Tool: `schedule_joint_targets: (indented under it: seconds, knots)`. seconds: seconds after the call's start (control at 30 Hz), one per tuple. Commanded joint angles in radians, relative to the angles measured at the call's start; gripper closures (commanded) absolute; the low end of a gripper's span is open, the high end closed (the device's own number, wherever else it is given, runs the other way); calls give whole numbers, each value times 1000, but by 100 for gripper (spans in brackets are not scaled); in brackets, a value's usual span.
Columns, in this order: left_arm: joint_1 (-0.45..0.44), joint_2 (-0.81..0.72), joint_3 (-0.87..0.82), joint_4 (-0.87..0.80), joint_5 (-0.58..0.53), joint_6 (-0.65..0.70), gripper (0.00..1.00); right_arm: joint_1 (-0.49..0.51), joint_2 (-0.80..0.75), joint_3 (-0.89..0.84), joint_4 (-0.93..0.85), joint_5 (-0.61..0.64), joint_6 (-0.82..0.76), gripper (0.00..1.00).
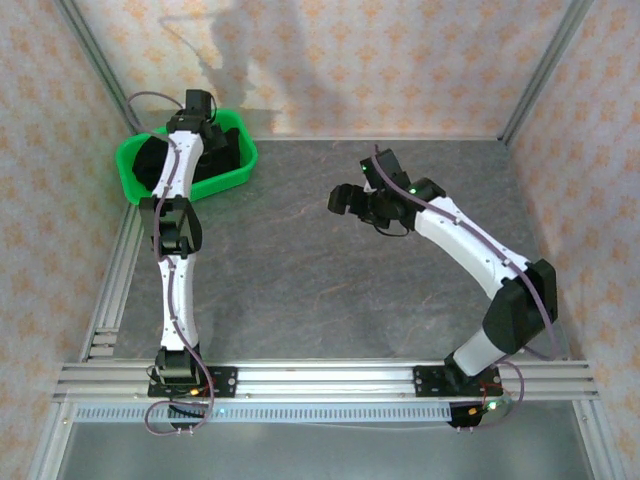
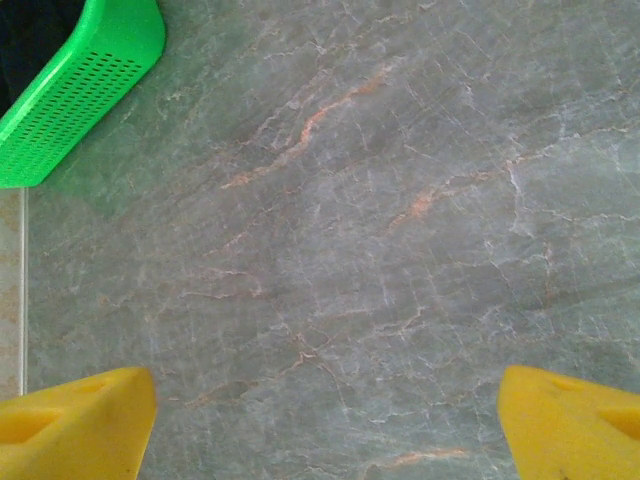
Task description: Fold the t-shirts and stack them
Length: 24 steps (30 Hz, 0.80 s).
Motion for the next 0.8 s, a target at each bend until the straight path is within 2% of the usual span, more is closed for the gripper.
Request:
schedule_joint_targets:
  seconds: [0.0,0.47,0.63,0.77]
  knots:
    - [6,4,40,3,57,-19,100,8,27,58,12,-6,-9,11]
    - [-4,-355,32,59,240,26,100,8,187,217,101,-11,-51,12]
    - [-64,-501,71,78,309,29,100,2,254,334,119,-10,-62,12]
    - [-106,-579,151,120,366,-26,100,-15,260,387,174,-24,-60,12]
